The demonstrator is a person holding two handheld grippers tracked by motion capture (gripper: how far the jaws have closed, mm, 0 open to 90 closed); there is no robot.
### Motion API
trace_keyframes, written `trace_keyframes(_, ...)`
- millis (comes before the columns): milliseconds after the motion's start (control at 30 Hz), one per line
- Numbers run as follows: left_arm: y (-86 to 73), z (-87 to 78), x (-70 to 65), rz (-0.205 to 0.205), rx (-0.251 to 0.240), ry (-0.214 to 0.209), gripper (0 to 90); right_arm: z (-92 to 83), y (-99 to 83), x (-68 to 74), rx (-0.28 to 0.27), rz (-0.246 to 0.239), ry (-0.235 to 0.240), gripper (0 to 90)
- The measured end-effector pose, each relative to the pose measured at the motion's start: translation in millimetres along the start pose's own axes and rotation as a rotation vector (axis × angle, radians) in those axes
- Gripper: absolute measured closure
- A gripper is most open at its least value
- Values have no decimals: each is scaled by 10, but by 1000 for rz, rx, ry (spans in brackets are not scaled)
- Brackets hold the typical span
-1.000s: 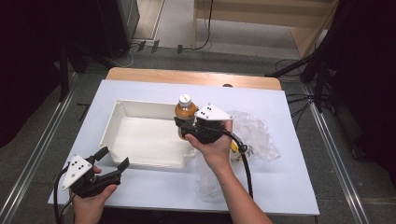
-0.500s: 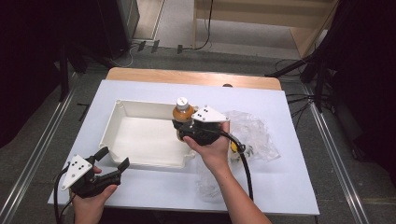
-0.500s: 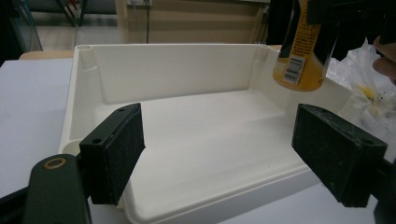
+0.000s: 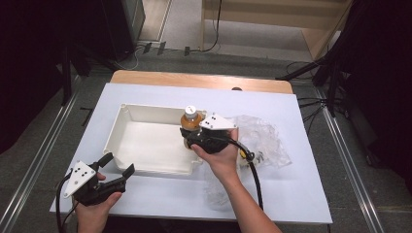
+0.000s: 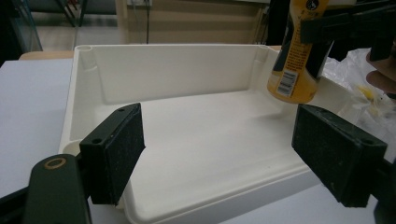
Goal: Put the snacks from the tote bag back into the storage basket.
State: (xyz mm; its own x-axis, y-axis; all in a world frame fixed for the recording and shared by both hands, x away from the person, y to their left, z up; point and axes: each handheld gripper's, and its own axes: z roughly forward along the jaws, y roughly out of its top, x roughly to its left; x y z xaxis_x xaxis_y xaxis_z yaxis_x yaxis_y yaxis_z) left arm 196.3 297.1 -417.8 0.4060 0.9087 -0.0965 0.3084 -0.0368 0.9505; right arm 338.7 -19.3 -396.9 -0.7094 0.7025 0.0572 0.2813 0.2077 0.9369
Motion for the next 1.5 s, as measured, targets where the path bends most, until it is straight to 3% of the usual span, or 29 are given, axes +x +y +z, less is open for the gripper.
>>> trace_keyframes(1200,31,31,-4,3,-5,-8,175,128,-295,-49,98,6,-12,341)
trace_keyframes(1333,35,46,-8,2,-3,-10,175,117,-304,-59,94,6,16,323)
trace_keyframes(1500,43,58,-29,4,-6,-16,175,78,-288,-44,76,-5,-7,301)
